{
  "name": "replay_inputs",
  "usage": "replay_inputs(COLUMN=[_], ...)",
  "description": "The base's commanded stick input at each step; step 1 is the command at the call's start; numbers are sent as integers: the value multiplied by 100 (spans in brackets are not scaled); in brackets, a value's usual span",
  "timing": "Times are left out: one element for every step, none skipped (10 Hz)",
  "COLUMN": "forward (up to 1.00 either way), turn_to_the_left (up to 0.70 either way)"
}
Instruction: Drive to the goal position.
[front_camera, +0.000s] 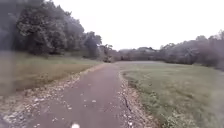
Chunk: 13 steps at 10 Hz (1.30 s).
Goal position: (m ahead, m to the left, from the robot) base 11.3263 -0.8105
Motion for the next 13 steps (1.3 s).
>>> replay_inputs(forward=[70,70,70,70,70,70,70,70,70,70,70,70,70], turn_to_the_left=[0,0,0,0,0,0,0,0,0,0,0,0,0])
